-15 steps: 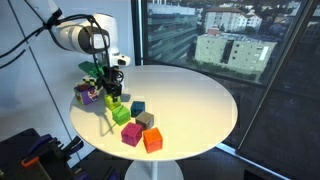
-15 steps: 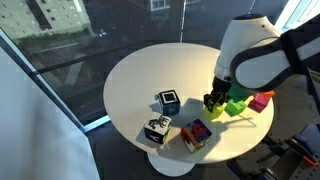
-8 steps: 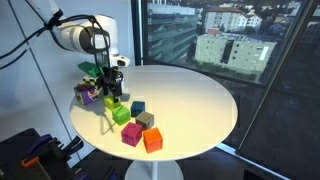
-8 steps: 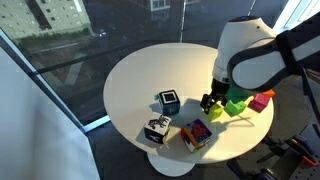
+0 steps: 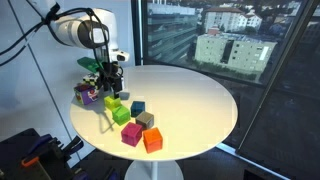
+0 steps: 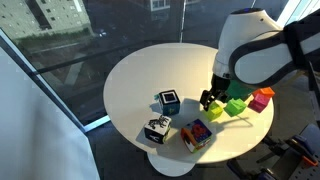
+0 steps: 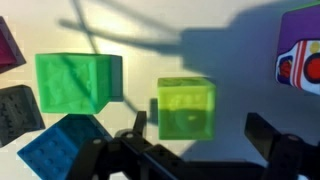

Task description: Put the yellow building block on the table, put the light green building block on top of the yellow building block and then put the orange dice on top of the white and blue dice

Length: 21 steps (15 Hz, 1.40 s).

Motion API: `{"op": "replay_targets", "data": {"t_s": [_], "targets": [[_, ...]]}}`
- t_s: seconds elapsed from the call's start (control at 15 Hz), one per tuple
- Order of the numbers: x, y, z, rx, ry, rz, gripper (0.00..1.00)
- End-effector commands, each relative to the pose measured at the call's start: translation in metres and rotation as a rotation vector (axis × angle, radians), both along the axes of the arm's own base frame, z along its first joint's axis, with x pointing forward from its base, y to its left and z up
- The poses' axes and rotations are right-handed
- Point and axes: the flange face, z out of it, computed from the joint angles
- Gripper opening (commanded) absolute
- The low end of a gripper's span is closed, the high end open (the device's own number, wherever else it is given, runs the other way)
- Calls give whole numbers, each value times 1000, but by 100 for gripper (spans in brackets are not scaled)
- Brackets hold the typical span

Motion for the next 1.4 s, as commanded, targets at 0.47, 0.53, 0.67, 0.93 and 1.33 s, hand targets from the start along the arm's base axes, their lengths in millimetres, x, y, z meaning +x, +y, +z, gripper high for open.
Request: {"op": "replay_targets", "data": {"t_s": [0.47,0.53,0.67,0.93,1.33], "targets": [[-17,-41,36,-37,26,-18,100],[-18,-47,36,-41,28,-22,100],[-21,-59,33,-48,30,-24,100],[-27,-78,26,-62,38,-9,100],[-36,-94,13,-77,38,27,100]]}}
